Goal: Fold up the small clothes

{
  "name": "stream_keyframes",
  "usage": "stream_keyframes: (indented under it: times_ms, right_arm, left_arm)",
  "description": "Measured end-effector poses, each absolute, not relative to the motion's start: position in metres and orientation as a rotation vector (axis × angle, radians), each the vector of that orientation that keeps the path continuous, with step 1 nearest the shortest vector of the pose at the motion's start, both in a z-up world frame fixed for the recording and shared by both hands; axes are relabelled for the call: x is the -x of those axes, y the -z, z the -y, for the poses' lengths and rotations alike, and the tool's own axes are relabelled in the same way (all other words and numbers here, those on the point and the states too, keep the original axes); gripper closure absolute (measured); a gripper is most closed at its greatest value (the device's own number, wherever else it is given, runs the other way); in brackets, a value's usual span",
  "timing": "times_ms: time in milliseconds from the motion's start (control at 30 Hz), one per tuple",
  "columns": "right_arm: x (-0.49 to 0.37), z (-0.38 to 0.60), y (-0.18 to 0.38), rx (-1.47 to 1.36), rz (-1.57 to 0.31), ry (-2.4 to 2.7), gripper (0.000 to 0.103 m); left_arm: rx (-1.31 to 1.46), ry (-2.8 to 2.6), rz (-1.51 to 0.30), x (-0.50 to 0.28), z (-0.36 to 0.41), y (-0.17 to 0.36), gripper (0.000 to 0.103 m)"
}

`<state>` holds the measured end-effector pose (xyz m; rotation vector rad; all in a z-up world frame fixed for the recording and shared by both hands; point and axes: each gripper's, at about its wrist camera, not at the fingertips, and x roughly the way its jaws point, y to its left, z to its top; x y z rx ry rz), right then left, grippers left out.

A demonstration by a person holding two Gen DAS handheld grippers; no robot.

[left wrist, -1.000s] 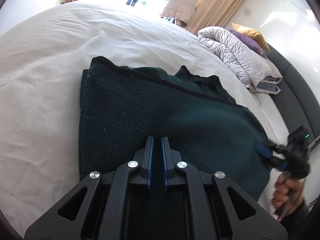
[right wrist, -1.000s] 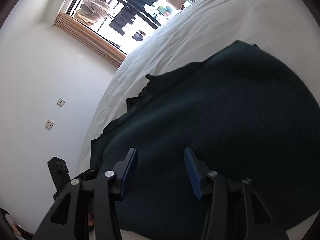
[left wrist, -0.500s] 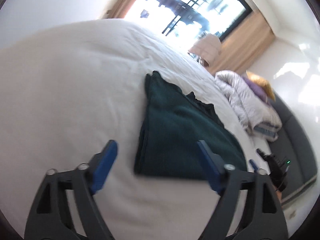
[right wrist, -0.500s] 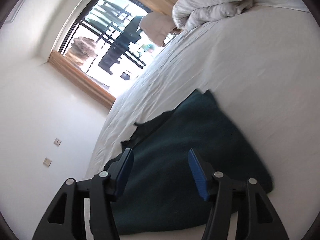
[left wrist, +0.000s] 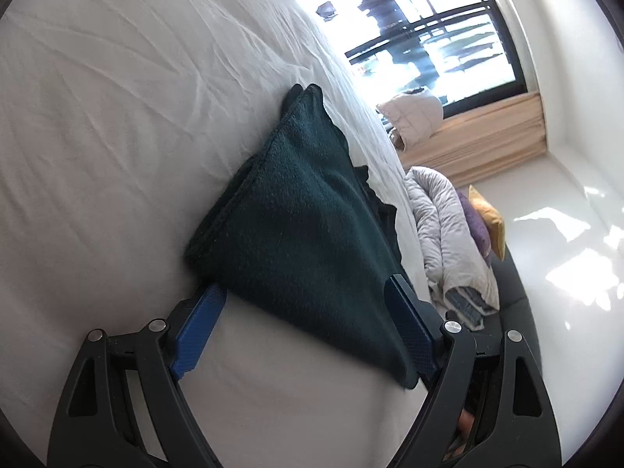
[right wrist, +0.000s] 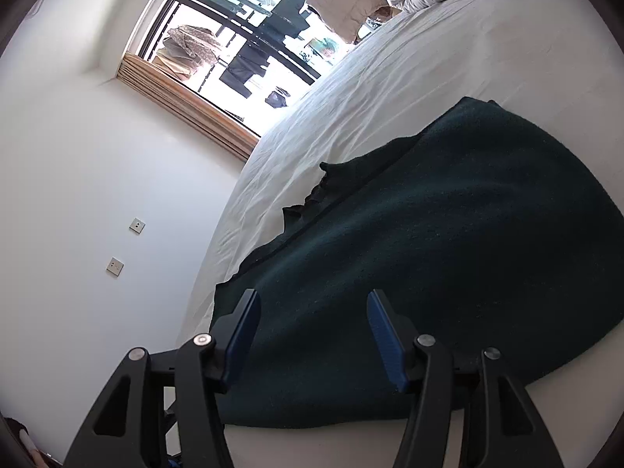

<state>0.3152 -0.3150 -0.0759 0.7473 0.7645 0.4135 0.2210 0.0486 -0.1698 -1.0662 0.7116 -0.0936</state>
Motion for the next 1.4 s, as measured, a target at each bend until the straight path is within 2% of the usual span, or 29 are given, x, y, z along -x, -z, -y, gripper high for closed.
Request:
stream_keyframes:
  times_ms: [67,200,233,300,333,367,433,533,567,633,667,700,933,1133,1167,1233,1267,1300,1367,1400]
  right_arm:
    - [-0.310,0.322,0.077,-0.762,-0.771,-0.414,0.046]
    - [-0.312,0.319,0.082,-0.784,-0.816,-0.440,0.066]
    - [-0.315,0.315,0.084,-0.784,-0.832,-0.446,0.068]
    - [-0.323,0.307,0.088,-0.773,-0.871,-0.454,0.074]
    - [-0.328,0.301,0.089,-0.760,-0.897,-0.462,0.075]
    - [-0.333,0.295,0.091,-0.745,-0.918,-0.469,0.075]
    - [-0.343,0.284,0.094,-0.708,-0.958,-0.478,0.076]
    - [-0.355,0.273,0.101,-0.679,-0.993,-0.475,0.077]
    - [-0.359,0.272,0.103,-0.679,-1.004,-0.470,0.078]
    - [-0.365,0.268,0.113,-0.665,-1.040,-0.456,0.087]
    - [-0.366,0.268,0.117,-0.654,-1.049,-0.449,0.099]
    - [-0.366,0.269,0.121,-0.638,-1.055,-0.437,0.103]
    - [-0.362,0.274,0.133,-0.611,-1.031,-0.473,0.103]
    - [-0.359,0.286,0.136,-0.686,-1.025,-0.523,0.103]
    - [-0.359,0.291,0.135,-0.727,-1.027,-0.538,0.102]
    - [-0.357,0.310,0.132,-0.844,-1.016,-0.587,0.082]
    - [-0.356,0.321,0.128,-0.887,-0.991,-0.605,0.065]
    - [-0.354,0.334,0.124,-0.925,-0.963,-0.616,0.053]
    - [-0.355,0.360,0.119,-0.995,-0.925,-0.620,0.040]
    - [-0.357,0.373,0.118,-1.034,-0.912,-0.622,0.037]
  left_arm:
    - [1.109,0.083,-0.705,-0.234,-0.050,0.173,0.020]
    - [1.158,0.054,-0.686,-0.259,-0.052,0.175,0.020]
    - [1.164,0.053,-0.680,-0.264,-0.053,0.174,0.022]
    - [1.156,0.071,-0.683,-0.281,-0.050,0.172,0.042]
    - [1.160,0.085,-0.698,-0.288,-0.050,0.174,0.056]
    - [1.166,0.093,-0.706,-0.292,-0.052,0.176,0.063]
    - [1.160,0.085,-0.717,-0.297,-0.054,0.180,0.074]
    - [1.129,0.081,-0.720,-0.301,-0.056,0.183,0.082]
    - [1.119,0.081,-0.718,-0.301,-0.056,0.182,0.084]
    - [1.099,0.081,-0.708,-0.304,-0.057,0.178,0.085]
    - [1.085,0.082,-0.703,-0.306,-0.057,0.175,0.086]
    - [1.071,0.083,-0.697,-0.306,-0.057,0.172,0.087]
    - [0.930,0.085,-0.645,-0.313,-0.040,0.140,0.091]
    - [0.744,0.140,-0.591,-0.328,-0.007,0.087,0.092]
    - [0.704,0.161,-0.585,-0.327,0.001,0.075,0.092]
    - [0.603,0.210,-0.577,-0.337,0.027,0.054,0.092]
    - [0.538,0.239,-0.578,-0.342,0.044,0.043,0.092]
    - [0.473,0.268,-0.583,-0.349,0.065,0.036,0.092]
    - [0.334,0.330,-0.605,-0.361,0.113,0.029,0.092]
    - [0.270,0.364,-0.614,-0.366,0.139,0.031,0.092]
